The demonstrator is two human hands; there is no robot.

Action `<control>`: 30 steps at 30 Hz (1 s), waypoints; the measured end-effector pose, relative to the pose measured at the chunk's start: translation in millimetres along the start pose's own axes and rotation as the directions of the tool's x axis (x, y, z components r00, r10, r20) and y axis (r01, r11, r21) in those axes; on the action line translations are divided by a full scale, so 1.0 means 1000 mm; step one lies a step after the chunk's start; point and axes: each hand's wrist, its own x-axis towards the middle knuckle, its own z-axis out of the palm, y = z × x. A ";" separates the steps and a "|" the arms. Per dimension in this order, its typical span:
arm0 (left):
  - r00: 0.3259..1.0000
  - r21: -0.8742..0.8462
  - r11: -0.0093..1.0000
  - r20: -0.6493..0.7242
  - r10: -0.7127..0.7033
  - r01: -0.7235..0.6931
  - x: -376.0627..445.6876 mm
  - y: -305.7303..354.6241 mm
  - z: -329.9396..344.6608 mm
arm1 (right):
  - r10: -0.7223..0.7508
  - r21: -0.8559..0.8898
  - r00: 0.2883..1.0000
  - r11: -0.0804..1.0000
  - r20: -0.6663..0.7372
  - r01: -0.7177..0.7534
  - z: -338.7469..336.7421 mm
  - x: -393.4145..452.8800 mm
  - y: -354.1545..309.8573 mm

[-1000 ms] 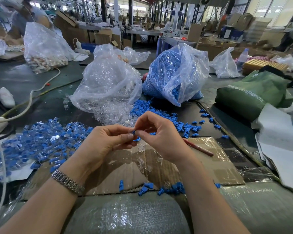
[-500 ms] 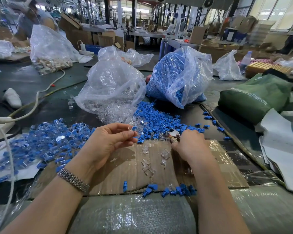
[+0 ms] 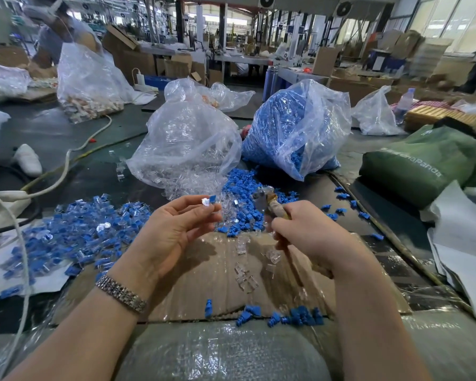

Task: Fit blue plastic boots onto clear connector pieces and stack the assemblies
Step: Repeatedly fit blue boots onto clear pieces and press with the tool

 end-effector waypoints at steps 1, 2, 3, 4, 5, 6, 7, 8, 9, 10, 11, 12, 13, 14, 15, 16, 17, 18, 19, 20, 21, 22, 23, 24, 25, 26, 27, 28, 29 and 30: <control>1.000 0.003 1.000 -0.001 0.008 -0.008 0.001 0.000 -0.001 | -0.029 0.037 0.998 0.999 0.062 0.027 0.001 -0.002 -0.006; 1.000 0.011 1.000 -0.004 0.020 -0.020 0.001 0.000 -0.001 | -0.055 0.055 0.992 0.997 0.118 0.048 0.003 -0.005 -0.012; 0.999 0.018 0.999 -0.005 0.034 -0.034 0.001 0.000 0.000 | -0.073 0.052 0.984 0.996 0.161 0.066 0.005 -0.006 -0.017; 0.999 0.023 0.999 -0.006 0.049 -0.049 0.001 0.000 0.002 | -0.087 0.035 0.978 0.996 0.192 0.081 0.008 -0.008 -0.023; 0.998 0.023 0.998 -0.010 0.065 -0.064 0.000 0.000 0.003 | -0.098 0.017 0.972 0.995 0.211 0.097 0.011 -0.008 -0.027; 0.997 0.024 0.997 -0.015 0.078 -0.077 0.000 0.001 0.003 | -0.106 0.007 0.969 0.994 0.224 0.107 0.014 -0.009 -0.031; 0.996 0.024 0.996 -0.019 0.085 -0.084 0.000 0.001 0.003 | -0.111 0.004 0.966 0.994 0.233 0.113 0.017 -0.009 -0.033; 0.996 0.027 0.996 -0.022 0.083 -0.082 -0.001 0.001 0.004 | -0.114 0.001 0.964 0.993 0.241 0.117 0.020 -0.010 -0.035; 0.997 0.032 0.997 -0.024 0.077 -0.076 -0.001 0.001 0.004 | -0.117 -0.007 0.962 0.992 0.246 0.123 0.022 -0.011 -0.037; 0.997 0.038 0.997 -0.027 0.072 -0.071 -0.002 0.001 0.004 | -0.125 -0.015 0.961 0.991 0.246 0.132 0.023 -0.011 -0.038; 0.997 0.048 0.996 -0.032 0.073 -0.071 -0.002 0.001 0.005 | -0.136 -0.017 0.960 0.989 0.245 0.145 0.024 -0.012 -0.040; 0.996 0.062 0.995 -0.036 0.078 -0.076 -0.002 0.001 0.005 | -0.149 -0.012 0.959 0.988 0.242 0.157 0.025 -0.012 -0.041; 0.996 0.078 0.994 -0.039 0.086 -0.082 -0.003 0.001 0.006 | -0.161 -0.004 0.957 0.986 0.240 0.167 0.026 -0.012 -0.041; 0.995 0.098 0.991 -0.035 0.093 -0.089 -0.004 0.002 0.006 | -0.170 -0.002 0.956 0.984 0.239 0.176 0.027 -0.011 -0.042; 0.994 0.136 0.986 -0.028 0.102 -0.097 -0.005 0.003 0.006 | -0.174 -0.006 0.955 0.983 0.239 0.181 0.028 -0.010 -0.041; 0.993 0.191 0.976 -0.024 0.113 -0.107 -0.007 0.003 0.005 | -0.176 -0.012 0.954 0.983 0.242 0.184 0.028 -0.010 -0.041; 0.991 0.253 0.960 -0.024 0.129 -0.119 -0.008 0.003 0.005 | -0.174 -0.013 0.954 0.983 0.245 0.183 0.029 -0.009 -0.040; 0.989 0.303 0.944 -0.025 0.147 -0.132 -0.008 0.003 0.005 | -0.174 -0.006 0.953 0.984 0.249 0.181 0.029 -0.008 -0.038; 0.986 0.335 0.931 -0.027 0.163 -0.144 -0.009 0.003 0.005 | -0.174 0.009 0.952 0.984 0.252 0.177 0.029 -0.008 -0.037; 0.984 0.359 0.920 -0.027 0.175 -0.154 -0.009 0.003 0.006 | -0.176 0.028 0.952 0.984 0.252 0.174 0.030 -0.008 -0.036; 0.983 0.385 0.908 -0.023 0.185 -0.162 -0.010 0.003 0.007 | -0.178 0.046 0.953 0.984 0.247 0.172 0.032 -0.008 -0.035; 0.981 0.413 0.895 -0.016 0.193 -0.169 -0.011 0.003 0.008 | -0.181 0.058 0.955 0.983 0.235 0.172 0.034 -0.008 -0.034; 0.979 0.436 0.882 -0.011 0.203 -0.178 -0.011 0.004 0.009 | -0.184 0.062 0.959 0.983 0.216 0.175 0.037 -0.009 -0.033; 0.976 0.453 0.872 -0.011 0.216 -0.188 -0.011 0.004 0.009 | -0.187 0.057 0.964 0.982 0.191 0.180 0.041 -0.009 -0.033; 0.973 0.472 0.860 -0.017 0.230 -0.195 -0.012 0.004 0.010 | -0.189 0.044 0.969 0.982 0.162 0.184 0.045 -0.008 -0.032; 0.970 0.493 0.846 -0.023 0.243 -0.201 -0.011 0.004 0.010 | -0.190 0.027 0.972 0.982 0.138 0.188 0.048 -0.007 -0.032; 0.967 0.509 0.836 -0.025 0.252 -0.205 -0.011 0.004 0.009 | -0.191 0.017 0.973 0.982 0.128 0.190 0.051 -0.007 -0.033; 0.966 0.519 0.829 -0.021 0.257 -0.209 -0.011 0.003 0.008 | -0.188 0.016 0.973 0.982 0.130 0.188 0.052 -0.006 -0.033; 0.965 0.529 0.821 -0.013 0.261 -0.215 -0.010 0.003 0.008 | -0.185 0.022 0.973 0.983 0.138 0.183 0.052 -0.006 -0.034; 0.963 0.540 0.811 -0.004 0.269 -0.224 -0.010 0.003 0.007 | -0.182 0.033 0.972 0.983 0.147 0.179 0.051 -0.007 -0.033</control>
